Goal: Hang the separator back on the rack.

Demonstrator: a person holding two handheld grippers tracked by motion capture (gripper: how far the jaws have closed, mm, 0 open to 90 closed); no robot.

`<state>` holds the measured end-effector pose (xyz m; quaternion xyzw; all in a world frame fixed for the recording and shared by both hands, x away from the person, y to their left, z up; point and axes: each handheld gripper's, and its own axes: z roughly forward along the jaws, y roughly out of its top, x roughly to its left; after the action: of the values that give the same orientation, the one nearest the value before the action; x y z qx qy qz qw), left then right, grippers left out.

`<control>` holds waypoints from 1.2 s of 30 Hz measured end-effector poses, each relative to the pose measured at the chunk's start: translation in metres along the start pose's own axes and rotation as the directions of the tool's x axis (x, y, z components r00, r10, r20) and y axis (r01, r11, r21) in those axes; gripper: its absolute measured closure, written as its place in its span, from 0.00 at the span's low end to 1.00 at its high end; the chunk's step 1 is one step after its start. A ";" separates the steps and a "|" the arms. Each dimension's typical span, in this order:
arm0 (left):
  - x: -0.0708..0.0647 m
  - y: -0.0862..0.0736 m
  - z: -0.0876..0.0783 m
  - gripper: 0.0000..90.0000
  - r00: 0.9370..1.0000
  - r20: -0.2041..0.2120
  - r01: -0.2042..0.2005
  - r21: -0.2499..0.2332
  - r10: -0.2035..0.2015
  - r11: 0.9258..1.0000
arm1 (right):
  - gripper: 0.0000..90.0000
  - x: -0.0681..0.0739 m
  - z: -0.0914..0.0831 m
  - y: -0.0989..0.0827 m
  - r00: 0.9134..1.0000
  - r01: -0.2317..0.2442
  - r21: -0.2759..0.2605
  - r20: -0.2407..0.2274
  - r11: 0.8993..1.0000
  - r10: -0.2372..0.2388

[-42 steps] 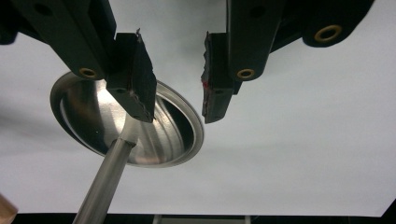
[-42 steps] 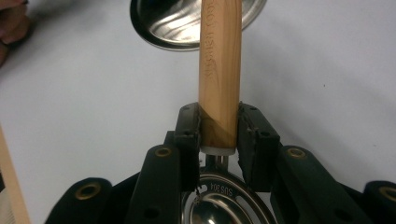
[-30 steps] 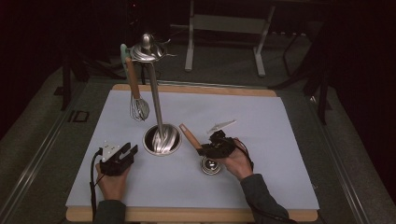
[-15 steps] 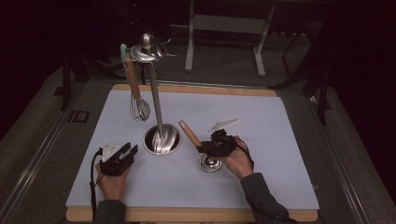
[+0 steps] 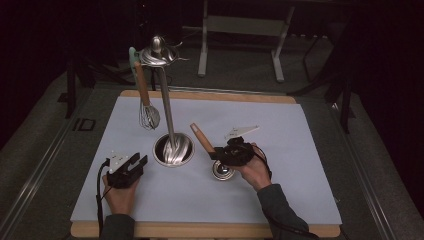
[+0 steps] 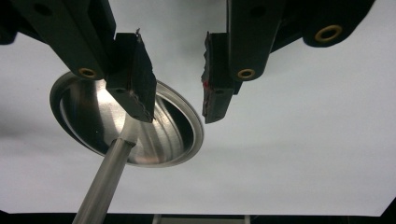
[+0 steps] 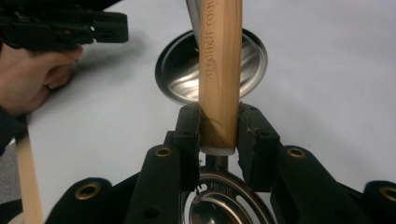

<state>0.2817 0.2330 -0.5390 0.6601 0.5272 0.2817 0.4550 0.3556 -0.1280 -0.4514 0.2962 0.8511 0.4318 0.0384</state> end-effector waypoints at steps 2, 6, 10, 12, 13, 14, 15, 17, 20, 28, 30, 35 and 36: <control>0.000 0.000 0.000 0.72 1.000 -0.001 0.002 0.000 -0.002 1.000 | 0.79 0.000 -0.002 0.002 1.000 0.007 -0.017 -0.002 1.000 -0.007; 0.000 0.000 0.000 0.72 1.000 0.000 -0.001 0.001 0.001 1.000 | 0.79 0.001 -0.005 0.003 1.000 0.027 -0.036 -0.011 0.999 -0.027; 0.000 0.000 0.000 0.72 1.000 0.000 -0.003 0.003 0.003 1.000 | 0.79 0.002 -0.007 0.005 0.998 0.062 -0.059 -0.021 0.996 -0.064; 0.000 0.000 0.000 0.72 1.000 -0.001 -0.002 0.002 0.002 1.000 | 0.79 0.002 -0.008 0.006 0.997 0.073 -0.071 -0.028 0.995 -0.075; 0.000 0.000 0.000 0.72 1.000 -0.001 -0.001 0.001 0.001 1.000 | 0.79 0.002 -0.009 0.007 0.995 0.092 -0.082 -0.031 0.992 -0.095; 0.000 0.000 0.000 0.72 1.000 -0.001 0.000 0.002 0.000 1.000 | 0.79 0.002 -0.009 0.007 0.995 0.092 -0.082 -0.031 0.992 -0.095; 0.000 0.000 0.000 0.72 1.000 -0.001 -0.001 0.001 0.001 1.000 | 0.79 0.003 -0.010 0.007 0.994 0.099 -0.087 -0.032 0.991 -0.102; 0.000 0.000 0.000 0.72 1.000 -0.001 0.001 0.001 -0.001 1.000 | 0.79 0.003 -0.011 0.008 0.992 0.113 -0.098 -0.038 0.989 -0.117; 0.000 0.000 0.000 0.72 1.000 -0.001 0.004 -0.003 -0.004 1.000 | 0.79 0.003 -0.015 0.011 0.989 0.133 -0.115 -0.042 0.984 -0.139; 0.000 0.000 0.000 0.72 1.000 -0.002 0.001 -0.001 -0.001 1.000 | 0.79 0.004 -0.019 0.013 0.985 0.157 -0.134 -0.045 0.978 -0.165; 0.000 0.000 0.000 0.72 1.000 -0.002 0.001 -0.001 -0.001 1.000 | 0.79 0.004 -0.019 0.014 0.985 0.161 -0.143 -0.046 0.977 -0.169; 0.000 0.000 0.000 0.72 1.000 0.000 0.000 0.001 0.000 1.000 | 0.79 0.007 -0.020 0.015 0.982 0.173 -0.164 -0.052 0.971 -0.184; 0.000 0.000 0.000 0.72 1.000 0.000 0.000 0.002 0.000 1.000 | 0.79 0.007 -0.020 0.016 0.981 0.176 -0.167 -0.052 0.970 -0.187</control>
<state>0.2818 0.2327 -0.5390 0.6606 0.5273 0.2812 0.4544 0.3505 -0.1314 -0.4253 0.1984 0.8376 0.5037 0.0731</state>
